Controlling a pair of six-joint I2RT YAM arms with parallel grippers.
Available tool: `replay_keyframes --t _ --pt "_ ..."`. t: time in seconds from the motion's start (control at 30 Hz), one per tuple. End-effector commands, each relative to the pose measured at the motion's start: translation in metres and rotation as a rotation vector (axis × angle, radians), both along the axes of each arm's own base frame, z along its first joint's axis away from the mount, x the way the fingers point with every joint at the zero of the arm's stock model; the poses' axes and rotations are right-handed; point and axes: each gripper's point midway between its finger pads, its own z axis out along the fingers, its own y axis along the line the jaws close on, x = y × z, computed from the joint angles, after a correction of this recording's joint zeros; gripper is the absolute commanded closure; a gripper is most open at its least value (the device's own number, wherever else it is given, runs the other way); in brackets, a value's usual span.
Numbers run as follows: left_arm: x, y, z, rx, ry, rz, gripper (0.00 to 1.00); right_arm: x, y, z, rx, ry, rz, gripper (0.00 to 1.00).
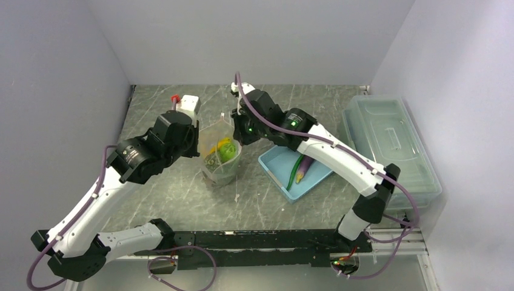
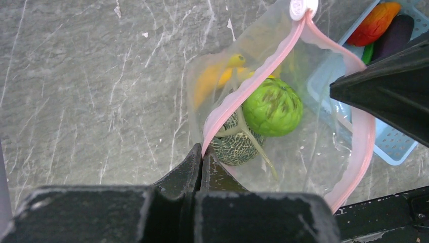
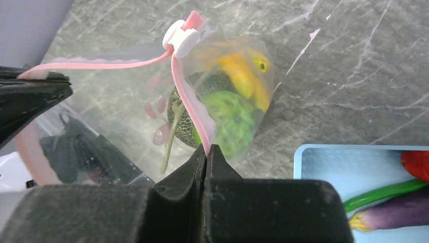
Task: Place the food in the zip-top bag and seal the zipper
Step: Adjust the zipper food storage bag at the center of the board.
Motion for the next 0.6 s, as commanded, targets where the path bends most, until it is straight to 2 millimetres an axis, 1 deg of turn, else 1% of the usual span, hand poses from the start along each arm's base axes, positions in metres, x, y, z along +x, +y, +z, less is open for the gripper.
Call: replay_keyframes --t 0.0,0.07,0.1,0.13,0.2,0.3,0.47,0.57 --pt "0.001 0.009 -0.002 0.009 -0.006 0.047 1.0 0.003 0.005 0.019 0.022 -0.044 0.006 1.0" --pt "0.0 0.01 -0.001 0.01 -0.01 0.047 1.0 0.005 0.001 0.039 0.063 -0.095 -0.005 1.0" --pt "0.0 0.01 0.0 0.007 -0.015 0.048 1.0 0.006 -0.002 0.043 0.06 -0.11 -0.011 1.0" --pt "0.0 0.01 0.002 0.004 -0.02 0.047 1.0 0.008 -0.005 0.043 0.043 -0.118 -0.018 1.0" --pt "0.001 0.011 0.003 0.005 -0.025 0.048 1.0 0.011 -0.008 0.031 -0.012 -0.104 -0.03 1.0" --pt "0.002 0.01 0.003 0.011 -0.025 0.048 1.0 0.011 -0.005 0.012 -0.042 -0.071 -0.023 1.0" --pt "0.003 0.007 0.001 0.011 -0.017 0.041 1.0 0.012 -0.007 0.001 -0.054 -0.061 -0.04 0.99" --pt "0.004 0.008 0.004 0.009 -0.027 0.042 1.0 0.013 -0.012 0.003 -0.059 -0.071 -0.056 0.86"
